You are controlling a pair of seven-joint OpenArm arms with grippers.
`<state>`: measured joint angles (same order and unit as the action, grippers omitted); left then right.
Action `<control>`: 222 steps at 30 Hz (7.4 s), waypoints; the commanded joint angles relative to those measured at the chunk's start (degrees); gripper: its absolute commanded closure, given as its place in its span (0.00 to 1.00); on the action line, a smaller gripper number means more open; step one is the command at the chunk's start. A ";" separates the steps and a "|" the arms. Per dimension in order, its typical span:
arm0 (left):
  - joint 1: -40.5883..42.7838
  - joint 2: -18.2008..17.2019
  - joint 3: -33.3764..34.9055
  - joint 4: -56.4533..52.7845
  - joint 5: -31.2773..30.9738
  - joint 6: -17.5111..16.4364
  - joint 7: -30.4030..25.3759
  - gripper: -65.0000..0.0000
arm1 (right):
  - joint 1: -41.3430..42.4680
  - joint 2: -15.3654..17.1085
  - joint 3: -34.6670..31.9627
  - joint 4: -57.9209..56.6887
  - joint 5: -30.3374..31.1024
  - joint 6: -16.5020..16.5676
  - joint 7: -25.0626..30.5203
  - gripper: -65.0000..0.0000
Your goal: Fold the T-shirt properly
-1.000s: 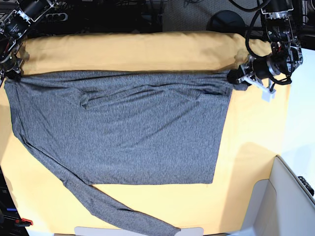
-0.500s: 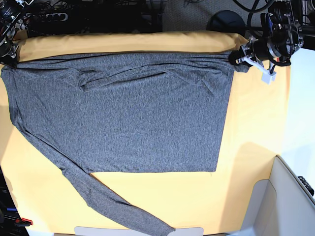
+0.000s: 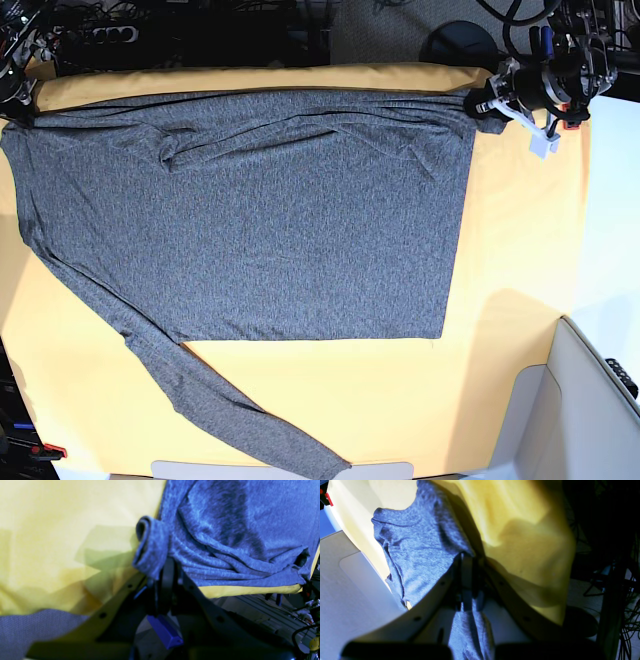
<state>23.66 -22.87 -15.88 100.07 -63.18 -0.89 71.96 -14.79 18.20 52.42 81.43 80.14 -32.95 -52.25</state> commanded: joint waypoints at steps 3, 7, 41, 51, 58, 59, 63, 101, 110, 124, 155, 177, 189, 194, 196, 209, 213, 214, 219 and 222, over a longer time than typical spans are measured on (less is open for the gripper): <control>0.12 -0.91 -0.60 0.90 0.10 0.31 0.26 1.00 | -1.17 0.31 0.02 -0.50 -3.08 -2.79 1.48 1.00; 0.74 -0.91 -0.60 0.81 0.28 0.31 0.17 1.00 | -1.17 0.31 0.02 -0.59 -3.08 -2.79 1.48 1.00; 0.47 -0.91 -0.60 0.54 0.19 0.31 0.78 0.89 | -0.99 -4.88 0.10 -8.94 -0.97 9.26 -3.18 0.82; 0.82 -0.91 -0.52 0.54 -0.08 0.31 1.05 0.80 | -2.49 -4.88 0.19 -9.30 1.75 9.52 -3.18 0.82; 1.00 -0.91 -0.34 0.63 -0.08 0.31 1.05 0.79 | -5.83 -4.70 0.10 -9.56 4.86 9.61 -3.18 0.82; 1.35 -0.91 -0.43 0.63 -0.08 0.31 1.05 0.79 | -6.18 -4.70 0.10 -9.47 4.86 9.61 -3.18 0.82; 2.05 -0.91 -0.43 0.81 -0.08 0.31 1.05 0.79 | -8.29 -4.44 0.19 -9.56 4.86 13.48 -3.18 0.82; 6.27 0.68 -4.91 0.90 -0.16 0.31 0.96 0.72 | -17.17 -4.97 0.46 -9.03 4.86 18.49 -5.99 0.82; 6.63 0.68 -5.09 1.25 -0.16 0.31 1.05 0.69 | -17.52 -5.05 3.36 -8.59 4.86 18.49 -6.08 0.82; 6.54 0.50 -5.44 1.25 0.28 0.31 1.05 0.69 | -17.43 -4.88 10.57 -3.23 4.86 18.49 -6.08 0.82; 3.90 -2.58 -21.79 16.72 -14.32 0.23 8.04 0.69 | -8.20 -4.97 26.39 27.28 -12.93 27.02 -5.99 1.00; -18.08 -2.58 -11.15 15.66 -2.10 -18.41 6.15 0.69 | 26.43 12.09 -19.06 26.92 -79.30 72.03 -1.69 1.00; -27.04 -2.93 7.92 6.43 29.73 -19.11 1.31 0.64 | 52.02 3.12 -37.17 -15.36 -84.84 72.95 9.92 0.67; -35.22 -3.72 11.18 -7.81 30.08 -21.58 -2.03 0.65 | 61.69 1.54 -37.35 -39.45 -84.84 72.95 20.91 0.67; -38.74 -3.02 11.00 -14.31 30.08 -21.58 -4.05 0.65 | 64.50 1.19 -37.43 -46.40 -84.93 72.95 25.13 0.67; -65.73 1.82 11.00 -53.87 29.81 -21.93 -14.07 0.43 | 71.80 -2.77 -37.43 -53.16 -93.37 72.95 26.89 0.67; -71.62 4.10 10.91 -65.30 29.81 -21.93 -18.56 0.37 | 70.83 -4.70 -37.26 -53.16 -95.22 72.95 26.80 0.67; -72.14 4.81 10.91 -67.41 29.81 -21.93 -19.96 0.37 | 70.13 -5.14 -37.17 -52.99 -95.22 72.95 26.80 0.67; -73.02 6.92 10.82 -73.39 29.81 -20.26 -25.33 0.37 | 68.72 -5.32 -37.17 -52.81 -95.13 72.95 26.80 0.67; -73.02 6.92 10.82 -73.39 29.81 -17.09 -26.73 0.37 | 68.63 -5.32 -37.17 -52.81 -95.13 72.95 26.80 0.67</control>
<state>-46.57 -14.96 -4.89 25.52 -32.49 -17.78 47.27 51.29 12.67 15.14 27.38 -15.77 39.88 -26.96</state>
